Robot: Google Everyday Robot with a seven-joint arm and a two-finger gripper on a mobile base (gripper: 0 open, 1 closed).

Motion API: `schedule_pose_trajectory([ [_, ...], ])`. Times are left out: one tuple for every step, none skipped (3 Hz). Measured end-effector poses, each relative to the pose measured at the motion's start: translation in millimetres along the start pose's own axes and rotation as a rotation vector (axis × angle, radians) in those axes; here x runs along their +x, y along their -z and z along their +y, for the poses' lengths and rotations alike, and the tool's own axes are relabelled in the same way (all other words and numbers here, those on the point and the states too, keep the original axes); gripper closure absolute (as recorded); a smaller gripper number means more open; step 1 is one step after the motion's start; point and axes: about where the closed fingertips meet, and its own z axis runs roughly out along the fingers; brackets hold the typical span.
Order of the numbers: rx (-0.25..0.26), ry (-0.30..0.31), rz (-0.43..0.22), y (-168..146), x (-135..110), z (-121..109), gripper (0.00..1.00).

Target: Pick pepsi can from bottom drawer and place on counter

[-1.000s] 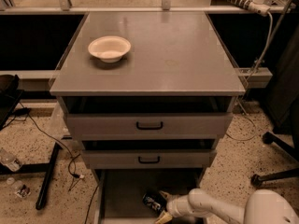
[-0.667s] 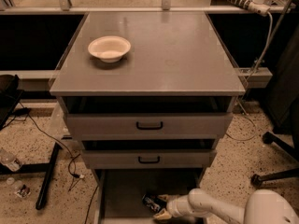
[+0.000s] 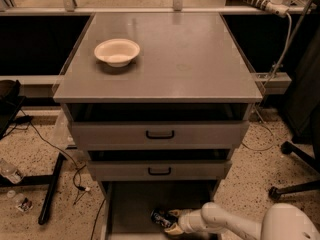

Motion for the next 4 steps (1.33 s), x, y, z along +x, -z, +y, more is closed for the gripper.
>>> schedule_pose_trajectory([
  [-0.011,0.001,-0.008,4,-3,2,1.0],
  [-0.017,-0.001,-0.023,26,-7,3,1.0],
  [-0.025,0.021,-0.037,72,-22,-1,1.0],
  [-0.015,0.078,-0.017,134,-48,-10,1.0],
])
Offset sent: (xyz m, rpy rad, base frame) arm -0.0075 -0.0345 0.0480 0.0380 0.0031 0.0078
